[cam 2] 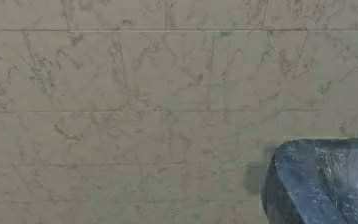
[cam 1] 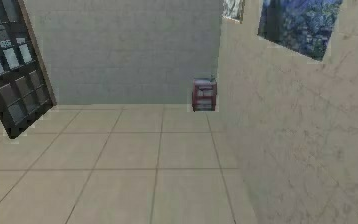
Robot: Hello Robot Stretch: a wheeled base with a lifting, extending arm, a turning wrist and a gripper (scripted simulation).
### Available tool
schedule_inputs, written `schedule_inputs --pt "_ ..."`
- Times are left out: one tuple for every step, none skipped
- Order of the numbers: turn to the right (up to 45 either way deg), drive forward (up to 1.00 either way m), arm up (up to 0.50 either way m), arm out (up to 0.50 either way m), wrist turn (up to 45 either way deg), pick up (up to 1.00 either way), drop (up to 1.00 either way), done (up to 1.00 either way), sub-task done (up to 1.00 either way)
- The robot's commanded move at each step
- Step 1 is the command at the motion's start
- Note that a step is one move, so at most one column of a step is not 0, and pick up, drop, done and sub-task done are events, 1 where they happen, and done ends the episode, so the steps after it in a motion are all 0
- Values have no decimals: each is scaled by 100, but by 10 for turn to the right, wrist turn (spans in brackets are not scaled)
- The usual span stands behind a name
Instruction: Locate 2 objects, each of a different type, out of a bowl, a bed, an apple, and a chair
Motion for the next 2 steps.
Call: schedule_inputs --pt "0 20 0 0 0 0 0 0 0" --pt "-450 0 0 0 0 0 0 0 0"
